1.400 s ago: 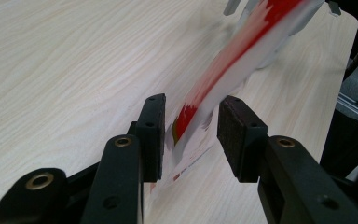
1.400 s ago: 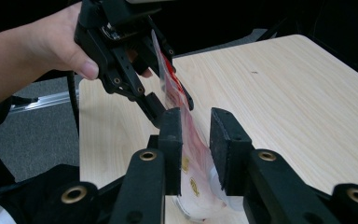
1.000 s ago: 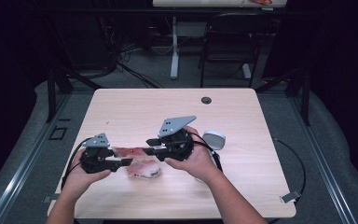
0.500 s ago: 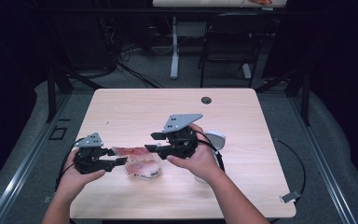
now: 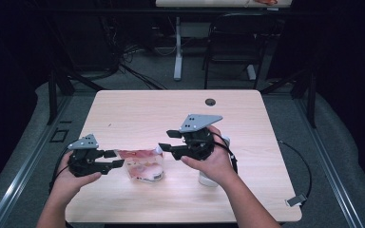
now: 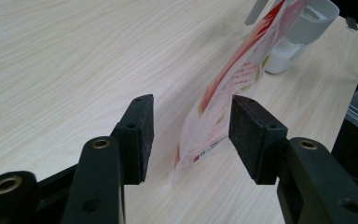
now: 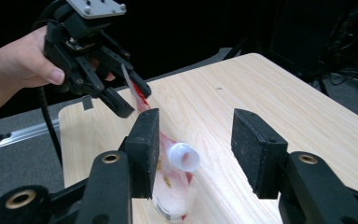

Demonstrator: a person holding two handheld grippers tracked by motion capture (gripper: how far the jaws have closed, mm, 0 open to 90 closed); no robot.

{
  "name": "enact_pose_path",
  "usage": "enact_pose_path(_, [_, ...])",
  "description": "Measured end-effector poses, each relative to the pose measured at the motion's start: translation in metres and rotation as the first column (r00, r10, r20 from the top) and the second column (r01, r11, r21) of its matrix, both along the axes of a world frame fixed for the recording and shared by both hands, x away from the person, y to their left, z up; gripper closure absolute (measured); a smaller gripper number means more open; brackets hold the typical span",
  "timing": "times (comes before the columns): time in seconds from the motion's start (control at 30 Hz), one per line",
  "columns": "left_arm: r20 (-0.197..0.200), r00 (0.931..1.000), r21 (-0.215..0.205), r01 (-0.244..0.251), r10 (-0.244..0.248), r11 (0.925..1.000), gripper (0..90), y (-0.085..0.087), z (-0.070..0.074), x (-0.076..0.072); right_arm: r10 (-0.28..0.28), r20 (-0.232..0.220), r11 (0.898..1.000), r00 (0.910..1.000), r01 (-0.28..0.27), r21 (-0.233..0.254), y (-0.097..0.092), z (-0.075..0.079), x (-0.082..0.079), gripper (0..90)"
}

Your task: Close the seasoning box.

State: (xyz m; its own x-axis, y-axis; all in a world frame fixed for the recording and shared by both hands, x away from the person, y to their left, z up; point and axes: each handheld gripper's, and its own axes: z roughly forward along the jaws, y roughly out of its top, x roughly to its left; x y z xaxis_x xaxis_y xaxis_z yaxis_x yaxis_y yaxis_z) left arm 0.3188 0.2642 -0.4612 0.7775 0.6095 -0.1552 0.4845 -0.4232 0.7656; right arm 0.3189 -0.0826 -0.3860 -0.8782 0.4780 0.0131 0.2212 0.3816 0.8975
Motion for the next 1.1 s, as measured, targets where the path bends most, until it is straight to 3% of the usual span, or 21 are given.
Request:
enact_pose_path(0.3, [0.007, 0.9997, -0.023, -0.024, 0.024, 0.9995, 49.1, 0.013, 0.003, 0.000, -0.044, 0.006, 0.999, 0.9990, 0.044, 0.015, -0.019, -0.003, -0.003, 47.5])
enact_pose_path(0.47, [0.022, 0.9987, -0.025, -0.046, 0.046, 0.9987, 47.1, 0.019, 0.003, 0.001, -0.080, -0.011, 0.997, 0.9967, 0.080, -0.014, -0.029, -0.010, -0.002, 48.7])
enact_pose_path(0.7, [0.011, 0.9963, -0.022, -0.085, 0.085, 0.9962, 46.9, 0.029, -0.001, 0.003, -0.134, -0.030, 0.991, 0.9905, 0.133, -0.034, -0.047, -0.019, 0.002, 50.1])
enact_pose_path(0.87, [0.018, 0.9913, -0.028, -0.130, 0.130, 0.9912, 46.6, 0.031, 0.000, 0.004, -0.206, -0.026, 0.978, 0.9782, 0.205, -0.042, -0.065, -0.022, 0.006, 51.1])
enact_pose_path(1.1, [0.023, 0.9898, -0.031, -0.140, 0.141, 0.9897, 46.4, 0.031, 0.000, 0.005, -0.288, -0.024, 0.957, 0.9574, 0.287, -0.047, -0.090, -0.022, 0.012, 58.3])
